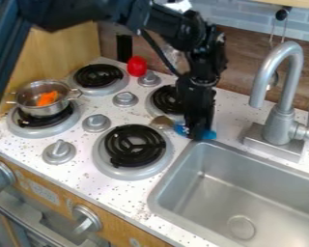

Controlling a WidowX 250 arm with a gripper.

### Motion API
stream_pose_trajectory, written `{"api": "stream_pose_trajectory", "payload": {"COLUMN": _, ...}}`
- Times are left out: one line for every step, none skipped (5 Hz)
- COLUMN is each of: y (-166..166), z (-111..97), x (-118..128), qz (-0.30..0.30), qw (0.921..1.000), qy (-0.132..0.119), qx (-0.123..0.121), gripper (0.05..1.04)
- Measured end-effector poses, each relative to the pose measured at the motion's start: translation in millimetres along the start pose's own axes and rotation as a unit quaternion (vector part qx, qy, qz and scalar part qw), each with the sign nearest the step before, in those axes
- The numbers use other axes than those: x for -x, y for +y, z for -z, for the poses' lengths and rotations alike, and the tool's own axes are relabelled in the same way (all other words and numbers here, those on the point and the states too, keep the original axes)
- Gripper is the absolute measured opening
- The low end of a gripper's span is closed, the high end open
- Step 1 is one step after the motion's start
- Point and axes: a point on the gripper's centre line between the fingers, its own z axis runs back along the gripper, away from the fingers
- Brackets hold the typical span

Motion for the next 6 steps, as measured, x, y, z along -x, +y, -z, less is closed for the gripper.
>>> {"api": "stream_pose_trajectory", "payload": {"y": 3, "z": -16, "x": 5, "qz": 0.047, "qw": 0.9987, "qy": 0.002, "qx": -0.018, "gripper": 0.451}}
{"api": "stream_pose_trajectory", "payload": {"y": -7, "z": -33, "x": 15, "qz": 0.108, "qw": 0.9941, "qy": 0.003, "qx": -0.004, "gripper": 0.451}}
{"api": "stream_pose_trajectory", "payload": {"y": -15, "z": -39, "x": 22, "qz": 0.196, "qw": 0.9805, "qy": -0.015, "qx": 0.009, "gripper": 0.451}}
{"api": "stream_pose_trajectory", "payload": {"y": -14, "z": -37, "x": 28, "qz": 0.255, "qw": 0.9664, "qy": -0.034, "qx": 0.003, "gripper": 0.451}}
{"api": "stream_pose_trajectory", "payload": {"y": -2, "z": -18, "x": 33, "qz": 0.307, "qw": 0.9511, "qy": -0.033, "qx": -0.018, "gripper": 0.451}}
{"api": "stream_pose_trajectory", "payload": {"y": 8, "z": -13, "x": 32, "qz": 0.383, "qw": 0.9237, "qy": -0.018, "qx": -0.009, "gripper": 0.451}}
